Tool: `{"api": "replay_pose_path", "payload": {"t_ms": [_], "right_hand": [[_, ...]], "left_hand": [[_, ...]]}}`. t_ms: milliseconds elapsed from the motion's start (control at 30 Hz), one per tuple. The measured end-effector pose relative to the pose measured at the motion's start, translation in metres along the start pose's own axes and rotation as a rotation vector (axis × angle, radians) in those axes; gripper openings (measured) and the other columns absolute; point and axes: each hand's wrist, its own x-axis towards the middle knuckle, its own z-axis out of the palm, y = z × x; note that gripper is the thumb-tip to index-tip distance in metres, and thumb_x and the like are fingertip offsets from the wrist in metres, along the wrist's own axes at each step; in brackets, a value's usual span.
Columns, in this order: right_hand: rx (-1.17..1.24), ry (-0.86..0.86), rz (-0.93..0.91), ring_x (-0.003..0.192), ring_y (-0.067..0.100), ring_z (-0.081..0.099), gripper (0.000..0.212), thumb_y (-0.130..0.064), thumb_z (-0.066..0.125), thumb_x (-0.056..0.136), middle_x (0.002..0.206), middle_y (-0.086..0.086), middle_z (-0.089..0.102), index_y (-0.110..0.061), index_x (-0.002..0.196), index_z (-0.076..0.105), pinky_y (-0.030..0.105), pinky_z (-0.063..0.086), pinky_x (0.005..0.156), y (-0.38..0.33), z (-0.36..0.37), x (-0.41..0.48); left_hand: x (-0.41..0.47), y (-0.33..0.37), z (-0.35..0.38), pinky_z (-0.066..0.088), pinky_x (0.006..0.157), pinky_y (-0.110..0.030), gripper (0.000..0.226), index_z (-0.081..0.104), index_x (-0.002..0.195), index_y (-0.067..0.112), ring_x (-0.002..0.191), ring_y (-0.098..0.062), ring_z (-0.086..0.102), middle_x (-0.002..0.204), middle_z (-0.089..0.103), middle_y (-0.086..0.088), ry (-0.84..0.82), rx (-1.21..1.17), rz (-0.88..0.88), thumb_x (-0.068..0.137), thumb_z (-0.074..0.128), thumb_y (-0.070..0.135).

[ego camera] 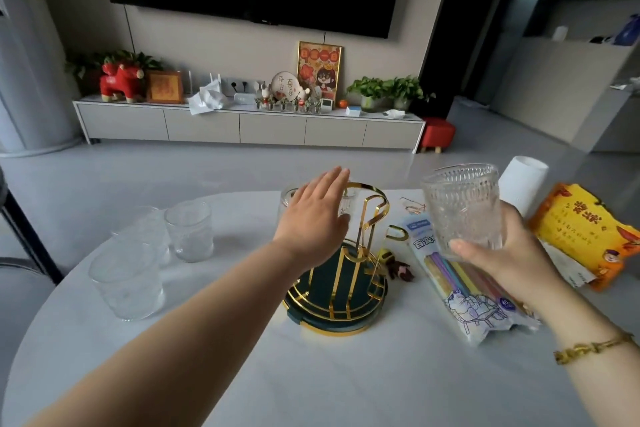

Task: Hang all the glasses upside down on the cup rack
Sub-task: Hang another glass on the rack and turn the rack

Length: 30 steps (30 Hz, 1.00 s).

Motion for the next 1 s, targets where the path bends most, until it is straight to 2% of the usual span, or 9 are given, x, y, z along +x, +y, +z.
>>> {"api": "replay_pose_path", "payload": {"t_ms": [33,100,200,300,367,500,600,767,1000], "right_hand": [[-0.024,0.005,0.036,0.092,0.011,0.052,0.061,-0.014,0.073,0.067,0.099,-0.009,0.054,-0.022,0.119,0.041,0.026,0.036,0.079,0.003,-0.003,0.006],[-0.081,0.017,0.082,0.091,0.016,0.051,0.059,-0.019,0.073,0.067,0.094,-0.009,0.053,-0.022,0.117,0.043,0.030,0.036,0.078,0.010,-0.009,0.020],[-0.208,0.053,0.110,0.090,0.016,0.049,0.063,-0.026,0.074,0.063,0.098,-0.006,0.050,-0.021,0.118,0.042,0.031,0.036,0.075,0.014,-0.011,0.038],[-0.311,0.044,0.138,0.087,0.014,0.049,0.071,-0.029,0.076,0.061,0.105,0.000,0.049,-0.017,0.120,0.040,0.027,0.036,0.071,0.010,-0.011,0.060],[-0.345,-0.004,0.176,0.102,0.019,0.046,0.076,-0.031,0.076,0.061,0.122,0.007,0.047,-0.015,0.124,0.036,0.027,0.033,0.078,0.006,-0.012,0.077],[-0.369,-0.068,0.174,0.102,0.016,0.040,0.079,-0.033,0.076,0.060,0.134,0.008,0.041,-0.015,0.124,0.034,0.026,0.030,0.080,-0.005,-0.006,0.103],[-0.402,-0.095,0.137,0.118,0.021,0.039,0.082,-0.031,0.076,0.061,0.138,0.009,0.037,-0.013,0.127,0.031,0.025,0.030,0.083,-0.013,0.005,0.117],[-0.439,-0.171,0.098,0.124,0.023,0.037,0.084,-0.029,0.076,0.062,0.141,0.008,0.034,-0.011,0.129,0.029,0.025,0.031,0.088,-0.020,0.027,0.130],[-0.463,-0.281,0.090,0.120,0.025,0.039,0.084,-0.028,0.076,0.063,0.137,0.013,0.035,-0.012,0.129,0.027,0.028,0.037,0.086,-0.018,0.061,0.143]], "left_hand": [[0.003,-0.002,0.001,0.001,0.115,-0.034,0.061,0.003,0.142,0.020,0.142,-0.017,0.003,0.156,0.007,-0.002,-0.028,0.023,-0.003,0.094,0.041,0.023],[0.006,-0.006,0.007,-0.001,0.115,-0.034,0.062,0.001,0.142,0.020,0.142,-0.017,0.000,0.156,0.005,-0.001,-0.102,0.065,-0.012,0.095,0.040,0.024],[0.004,-0.010,0.017,-0.004,0.114,-0.033,0.064,-0.004,0.142,0.022,0.141,-0.015,-0.003,0.156,-0.003,0.002,-0.167,0.108,-0.026,0.095,0.040,0.025],[0.008,-0.010,0.016,-0.002,0.115,-0.033,0.066,0.000,0.142,0.023,0.142,-0.016,0.002,0.156,0.002,0.002,-0.145,0.123,-0.011,0.093,0.044,0.026],[0.013,-0.010,0.012,0.000,0.116,-0.034,0.065,0.006,0.142,0.023,0.141,-0.018,0.009,0.155,0.011,0.000,-0.136,0.131,0.009,0.092,0.047,0.026],[0.021,-0.008,0.008,0.016,0.115,-0.037,0.061,0.016,0.141,0.025,0.136,-0.024,0.026,0.150,0.025,-0.001,-0.141,0.109,0.008,0.090,0.049,0.029],[0.021,-0.010,0.007,0.029,0.110,-0.039,0.059,0.019,0.140,0.027,0.132,-0.026,0.034,0.148,0.029,-0.001,-0.123,0.091,0.005,0.090,0.051,0.029],[0.015,-0.016,0.018,0.019,0.114,-0.034,0.065,0.009,0.142,0.026,0.137,-0.021,0.023,0.152,0.022,0.001,-0.075,0.110,0.032,0.090,0.048,0.023],[0.013,-0.019,0.029,0.006,0.116,-0.032,0.067,0.005,0.142,0.027,0.140,-0.019,0.013,0.154,0.014,0.003,-0.027,0.093,0.037,0.088,0.043,0.011]]}}
